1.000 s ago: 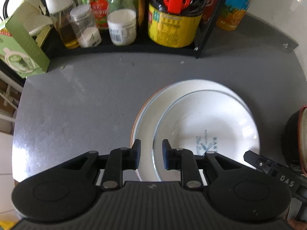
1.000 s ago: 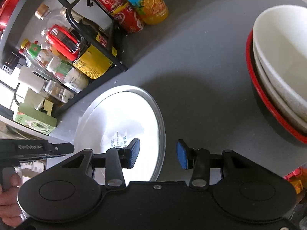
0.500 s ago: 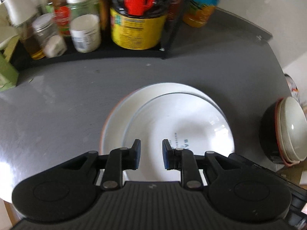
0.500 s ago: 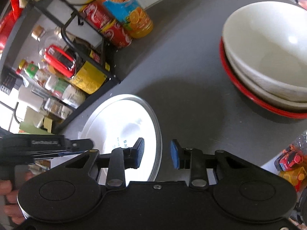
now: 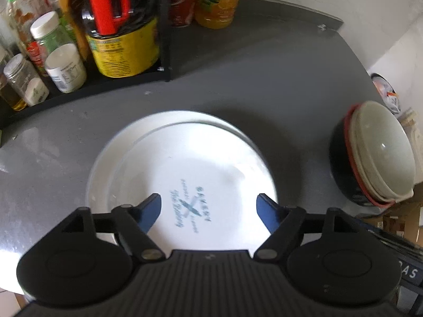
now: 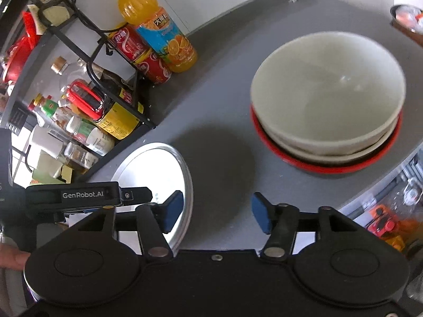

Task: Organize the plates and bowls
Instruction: 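Move both tools to the rim of the red bowl holding white bowls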

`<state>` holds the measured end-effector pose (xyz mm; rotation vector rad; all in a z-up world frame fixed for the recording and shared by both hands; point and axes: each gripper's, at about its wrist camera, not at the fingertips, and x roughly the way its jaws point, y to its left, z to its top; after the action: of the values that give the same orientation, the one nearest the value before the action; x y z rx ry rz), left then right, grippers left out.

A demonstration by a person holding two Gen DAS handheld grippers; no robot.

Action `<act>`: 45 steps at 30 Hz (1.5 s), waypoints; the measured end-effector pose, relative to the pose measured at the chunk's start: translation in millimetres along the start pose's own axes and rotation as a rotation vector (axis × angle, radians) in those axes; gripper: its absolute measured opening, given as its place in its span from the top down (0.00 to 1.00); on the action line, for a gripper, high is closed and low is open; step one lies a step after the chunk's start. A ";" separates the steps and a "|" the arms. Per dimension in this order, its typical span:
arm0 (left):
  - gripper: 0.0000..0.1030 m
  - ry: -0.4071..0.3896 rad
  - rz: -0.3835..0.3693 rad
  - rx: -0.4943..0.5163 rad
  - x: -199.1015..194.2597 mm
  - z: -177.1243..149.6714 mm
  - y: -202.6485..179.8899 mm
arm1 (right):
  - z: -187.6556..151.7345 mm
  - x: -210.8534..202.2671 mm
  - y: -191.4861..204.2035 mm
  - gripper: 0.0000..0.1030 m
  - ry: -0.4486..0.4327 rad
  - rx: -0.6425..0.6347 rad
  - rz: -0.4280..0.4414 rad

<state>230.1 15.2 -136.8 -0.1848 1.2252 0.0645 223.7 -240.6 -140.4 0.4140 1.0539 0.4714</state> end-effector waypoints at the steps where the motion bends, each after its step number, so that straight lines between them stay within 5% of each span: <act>1: 0.24 0.000 0.005 0.003 -1.3 -1.5 -5.1 | 0.8 -3.6 -2.6 0.36 -0.004 -0.003 -0.001; 4: 0.24 -0.004 0.033 -0.014 -8.2 -9.6 -18.4 | 3.6 -15.2 -9.1 0.21 -0.025 -0.020 -0.005; 15: 0.24 -0.044 -0.009 -0.057 -31.7 -35.8 -68.0 | 6.5 -50.5 -33.2 0.04 -0.075 -0.097 -0.021; 24: 0.24 -0.116 0.058 -0.091 -53.8 -52.3 -98.8 | 10.9 -76.9 -58.9 0.01 -0.107 -0.110 -0.008; 45: 0.24 -0.137 -0.014 -0.161 -55.2 -40.8 -166.7 | 37.5 -114.6 -133.0 0.00 -0.135 -0.044 -0.047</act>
<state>198.2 -153.0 -80.5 -0.3238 1.0818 0.1612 232.5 -417.8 -112.5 0.3759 0.9196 0.4184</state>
